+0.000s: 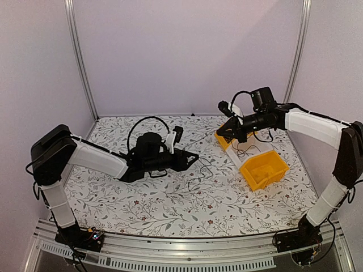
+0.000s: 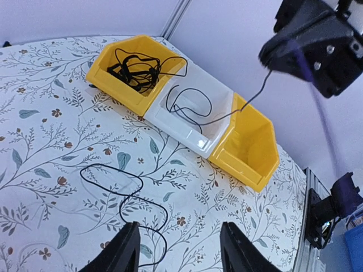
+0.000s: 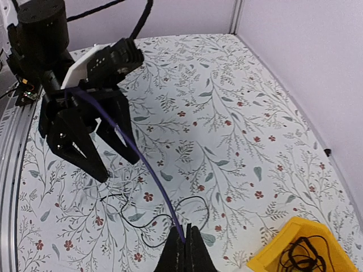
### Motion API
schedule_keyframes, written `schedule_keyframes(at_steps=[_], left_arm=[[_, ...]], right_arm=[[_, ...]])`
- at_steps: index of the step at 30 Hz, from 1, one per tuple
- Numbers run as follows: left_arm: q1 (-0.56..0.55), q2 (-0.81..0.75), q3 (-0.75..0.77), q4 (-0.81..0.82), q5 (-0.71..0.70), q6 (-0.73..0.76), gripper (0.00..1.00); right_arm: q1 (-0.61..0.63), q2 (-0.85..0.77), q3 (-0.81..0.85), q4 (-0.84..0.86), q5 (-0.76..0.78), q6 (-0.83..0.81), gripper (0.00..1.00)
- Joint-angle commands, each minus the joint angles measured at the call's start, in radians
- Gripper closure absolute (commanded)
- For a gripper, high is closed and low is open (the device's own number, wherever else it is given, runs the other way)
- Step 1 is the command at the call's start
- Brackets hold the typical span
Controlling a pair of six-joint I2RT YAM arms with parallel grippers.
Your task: Untangle the cables
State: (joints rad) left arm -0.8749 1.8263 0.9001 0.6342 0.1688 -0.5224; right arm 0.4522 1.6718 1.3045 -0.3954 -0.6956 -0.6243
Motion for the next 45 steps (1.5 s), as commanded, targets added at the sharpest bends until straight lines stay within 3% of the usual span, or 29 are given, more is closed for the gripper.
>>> schedule_keyframes(at_steps=[1, 20, 45], left_arm=[[-0.007, -0.01, -0.021, -0.01, -0.018, 0.02, 0.51], [-0.006, -0.035, -0.009, -0.085, -0.065, 0.044, 0.48], [-0.003, -0.034, -0.028, -0.079, -0.069, 0.045, 0.48]], right_arm=[[-0.177, -0.104, 0.041, 0.006, 0.06, 0.013, 1.0], [-0.303, -0.113, -0.074, 0.009, 0.146, -0.074, 1.0], [-0.315, 0.183, -0.096, 0.061, 0.422, -0.294, 1.0]])
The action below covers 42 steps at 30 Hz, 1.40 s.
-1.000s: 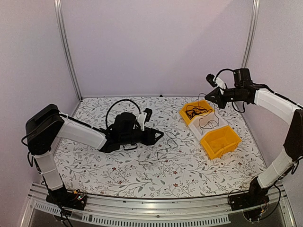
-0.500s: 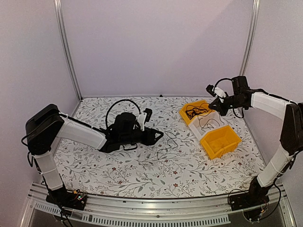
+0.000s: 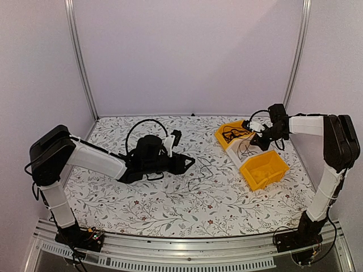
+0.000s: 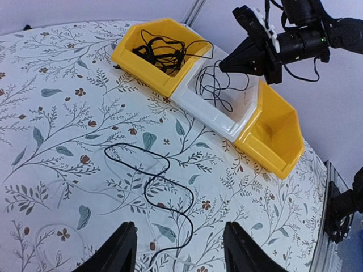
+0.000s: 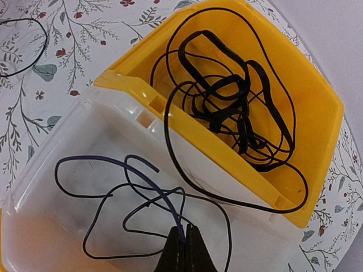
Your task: Untangle the cables
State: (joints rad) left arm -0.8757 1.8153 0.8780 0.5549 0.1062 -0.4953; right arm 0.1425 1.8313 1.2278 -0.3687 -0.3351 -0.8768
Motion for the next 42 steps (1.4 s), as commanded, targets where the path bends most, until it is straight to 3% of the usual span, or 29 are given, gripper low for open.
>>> schedule_keyframes(at_steps=[1, 3, 7, 15, 18, 23, 28, 35, 42], left_arm=[[-0.002, -0.021, -0.004, 0.003, -0.006, 0.018, 0.48], [-0.001, -0.018, -0.002, 0.005, -0.004, 0.018, 0.48], [0.002, -0.018, 0.001, 0.003, 0.001, 0.02, 0.48], [0.018, -0.05, -0.002, -0.058, -0.027, 0.051, 0.48], [0.02, -0.05, -0.009, -0.082, -0.033, 0.055, 0.48], [0.024, -0.048, -0.039, -0.091, -0.033, 0.052, 0.48], [0.025, -0.022, -0.045, -0.103, -0.018, 0.04, 0.48], [0.024, -0.047, -0.075, -0.102, -0.013, 0.007, 0.48], [0.026, -0.097, -0.1, -0.121, -0.036, 0.015, 0.48]], right_arm=[[-0.005, 0.028, -0.024, 0.032, 0.071, -0.046, 1.0], [-0.004, 0.03, -0.024, 0.024, 0.087, -0.055, 0.95], [-0.006, -0.017, -0.018, -0.016, 0.069, -0.037, 0.63], [-0.003, -0.281, -0.009, -0.078, -0.04, -0.008, 0.39], [0.046, -0.323, -0.017, -0.101, -0.104, 0.039, 0.38], [0.233, -0.285, -0.06, -0.071, -0.102, 0.086, 0.44], [0.362, -0.111, 0.02, -0.051, -0.128, 0.157, 0.47], [0.415, 0.163, 0.22, -0.052, -0.178, 0.239, 0.47], [0.419, 0.333, 0.343, -0.077, -0.215, 0.262, 0.44]])
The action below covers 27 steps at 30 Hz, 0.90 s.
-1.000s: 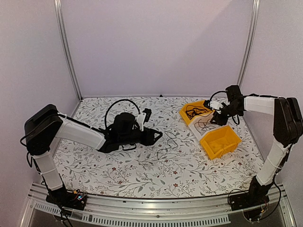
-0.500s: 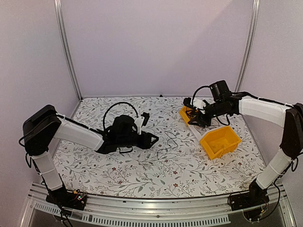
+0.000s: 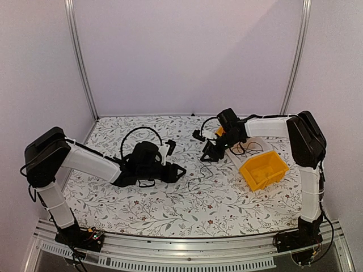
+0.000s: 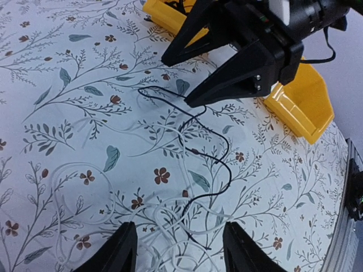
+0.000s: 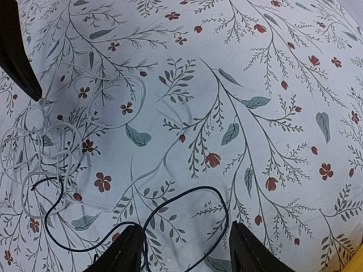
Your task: Untangle the cables
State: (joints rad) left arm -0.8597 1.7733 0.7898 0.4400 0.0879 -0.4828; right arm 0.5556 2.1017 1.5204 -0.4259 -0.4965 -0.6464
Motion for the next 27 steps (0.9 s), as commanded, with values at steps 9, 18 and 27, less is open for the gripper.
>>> schedule_keyframes(at_steps=[9, 18, 27], left_arm=[[0.013, -0.049, -0.002, 0.003, -0.018, 0.002, 0.49], [0.014, -0.035, 0.02, 0.001, -0.025, 0.019, 0.48], [0.014, 0.003, 0.081, -0.001, -0.051, 0.037, 0.49]], right_arm=[[0.009, 0.094, 0.065, -0.04, -0.127, 0.069, 0.44], [0.018, 0.156, 0.139, -0.108, -0.184, 0.096, 0.86], [0.019, -0.041, 0.147, -0.17, -0.256, 0.127, 1.0]])
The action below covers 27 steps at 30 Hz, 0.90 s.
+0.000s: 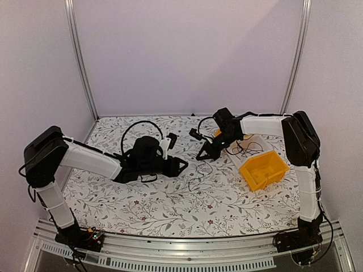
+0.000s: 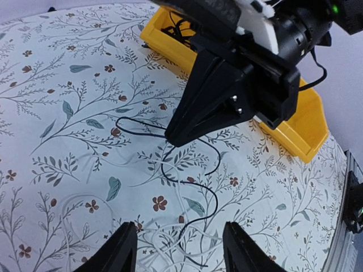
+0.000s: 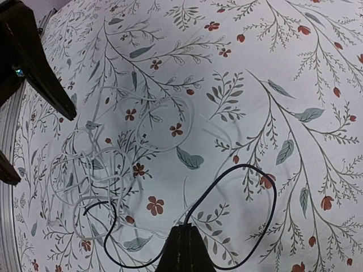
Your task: Untangle the cables
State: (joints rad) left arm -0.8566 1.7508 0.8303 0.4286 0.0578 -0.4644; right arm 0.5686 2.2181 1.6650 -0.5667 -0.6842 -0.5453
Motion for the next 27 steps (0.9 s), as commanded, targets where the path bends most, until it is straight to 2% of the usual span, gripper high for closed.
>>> schedule_keyframes(at_steps=[1, 8, 15, 19, 24, 27], left_arm=[[0.011, 0.033, 0.046, 0.024, -0.019, 0.019, 0.49], [0.008, 0.114, 0.099, 0.197, 0.006, 0.043, 0.47], [0.01, 0.328, 0.249, 0.22, 0.022, 0.062, 0.5], [0.015, 0.403, 0.264, 0.213, 0.03, 0.023, 0.54], [0.021, 0.402, 0.221, 0.226, 0.038, 0.0, 0.54], [0.023, 0.373, 0.193, 0.229, 0.036, 0.004, 0.54]], right_arm=[[0.006, -0.182, -0.005, -0.029, -0.077, 0.03, 1.0], [0.005, -0.335, -0.008, -0.053, -0.182, 0.075, 1.0], [0.005, -0.441, 0.064, -0.114, -0.222, 0.065, 1.0], [-0.005, -0.538, 0.107, -0.125, -0.191, 0.042, 1.0], [-0.107, -0.65, 0.1, -0.097, -0.149, 0.034, 1.0], [-0.2, -0.704, 0.02, -0.062, -0.143, 0.033, 1.0]])
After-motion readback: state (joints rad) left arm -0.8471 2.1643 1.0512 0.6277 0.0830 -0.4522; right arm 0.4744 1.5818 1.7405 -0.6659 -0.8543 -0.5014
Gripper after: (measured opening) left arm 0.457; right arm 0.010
